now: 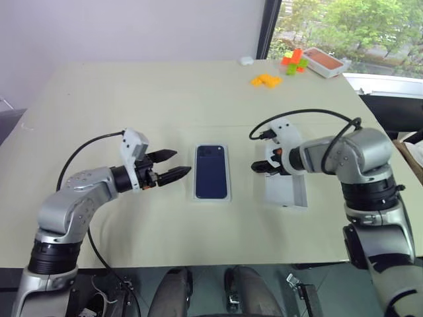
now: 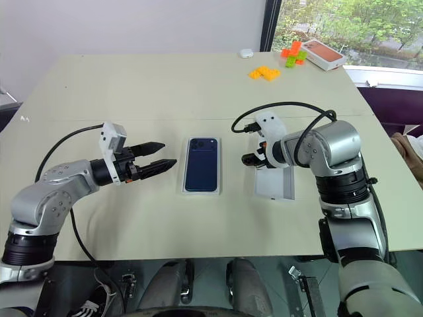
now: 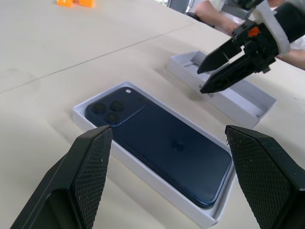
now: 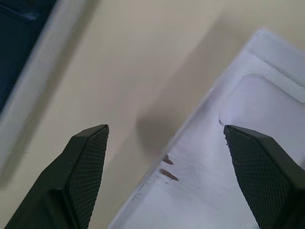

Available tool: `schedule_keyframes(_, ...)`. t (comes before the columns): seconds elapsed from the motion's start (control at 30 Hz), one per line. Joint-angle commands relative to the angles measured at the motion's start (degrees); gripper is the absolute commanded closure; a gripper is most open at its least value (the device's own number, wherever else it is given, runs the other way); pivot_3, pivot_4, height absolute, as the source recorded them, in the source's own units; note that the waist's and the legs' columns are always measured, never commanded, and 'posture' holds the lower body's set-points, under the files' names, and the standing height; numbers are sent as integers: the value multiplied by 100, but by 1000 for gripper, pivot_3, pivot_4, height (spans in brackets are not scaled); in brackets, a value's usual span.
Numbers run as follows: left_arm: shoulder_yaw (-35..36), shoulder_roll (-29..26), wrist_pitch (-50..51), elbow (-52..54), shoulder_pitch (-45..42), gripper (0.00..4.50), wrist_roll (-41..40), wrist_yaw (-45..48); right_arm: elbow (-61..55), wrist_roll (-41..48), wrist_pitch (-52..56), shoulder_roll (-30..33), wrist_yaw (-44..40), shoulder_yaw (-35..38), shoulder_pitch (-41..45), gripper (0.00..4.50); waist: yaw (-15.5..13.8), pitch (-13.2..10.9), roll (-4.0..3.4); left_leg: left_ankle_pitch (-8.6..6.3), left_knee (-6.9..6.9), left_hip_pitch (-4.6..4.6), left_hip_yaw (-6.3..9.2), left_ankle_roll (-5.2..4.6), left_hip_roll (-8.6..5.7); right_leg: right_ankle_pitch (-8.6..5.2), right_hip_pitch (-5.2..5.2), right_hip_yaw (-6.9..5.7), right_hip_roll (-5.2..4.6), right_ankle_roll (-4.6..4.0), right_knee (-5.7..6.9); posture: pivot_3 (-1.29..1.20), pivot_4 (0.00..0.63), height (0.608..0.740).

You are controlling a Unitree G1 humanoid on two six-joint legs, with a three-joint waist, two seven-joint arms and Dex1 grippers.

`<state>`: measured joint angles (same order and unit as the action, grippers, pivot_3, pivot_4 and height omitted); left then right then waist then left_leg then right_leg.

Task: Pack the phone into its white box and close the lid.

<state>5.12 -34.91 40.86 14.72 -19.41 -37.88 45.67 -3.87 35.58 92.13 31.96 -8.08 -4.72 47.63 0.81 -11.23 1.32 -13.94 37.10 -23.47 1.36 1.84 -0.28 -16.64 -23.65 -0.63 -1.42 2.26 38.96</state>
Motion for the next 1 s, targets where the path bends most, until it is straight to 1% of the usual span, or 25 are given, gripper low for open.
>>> schedule_keyframes(0.03,11,7,-47,161,-84,521,26,-62,-219,449,37,40,595,119,-55,428,8,0,0,0,0,0,0,0,0,0,0,0,0,0,0,0,150,740)
schedule_keyframes(0.1,12,17,-49,158,-82,521,34,-78,-213,689,37,65,886,147,-101,428,7,0,0,0,0,0,0,0,0,0,0,0,1,0,0,0,150,740)
schedule_keyframes(0.2,-4,30,-40,161,-70,521,45,-114,-79,1529,37,27,1520,270,-235,428,5,0,0,0,0,0,0,0,1,0,0,0,2,1,0,0,150,740)
schedule_keyframes(0.43,-15,67,-79,207,-64,521,77,-176,78,2807,37,96,2815,347,-260,428,4,0,0,0,0,0,-1,-1,1,0,1,0,2,1,0,0,150,740)
schedule_keyframes(0.53,-4,66,-46,228,-76,521,83,-204,105,3379,37,-12,3487,428,-280,428,7,0,0,0,0,0,-2,-1,1,-1,1,0,2,2,0,0,150,740)
schedule_keyframes(0.77,-30,101,-46,209,-104,521,98,-231,216,4103,37,-160,4479,517,-362,428,4,0,0,0,0,0,-2,-2,1,-1,1,0,3,2,0,0,150,740)
schedule_keyframes(0.87,-45,128,-58,191,-114,521,136,-257,272,4167,37,-323,4802,576,-356,428,7,0,0,0,0,0,-2,-2,1,-1,1,0,3,2,0,0,150,740)
schedule_keyframes(0.97,-46,135,-56,187,-103,529,153,-282,342,4214,37,-427,5004,636,-344,1248,13,0,1,0,0,0,-3,-3,2,-1,1,0,4,2,0,0,150,740)
schedule_keyframes(1.0,-39,138,-49,193,-95,529,144,-286,350,4221,37,-461,5055,648,-345,1761,16,0,1,0,0,0,-3,-3,2,-1,1,0,4,2,0,0,150,740)
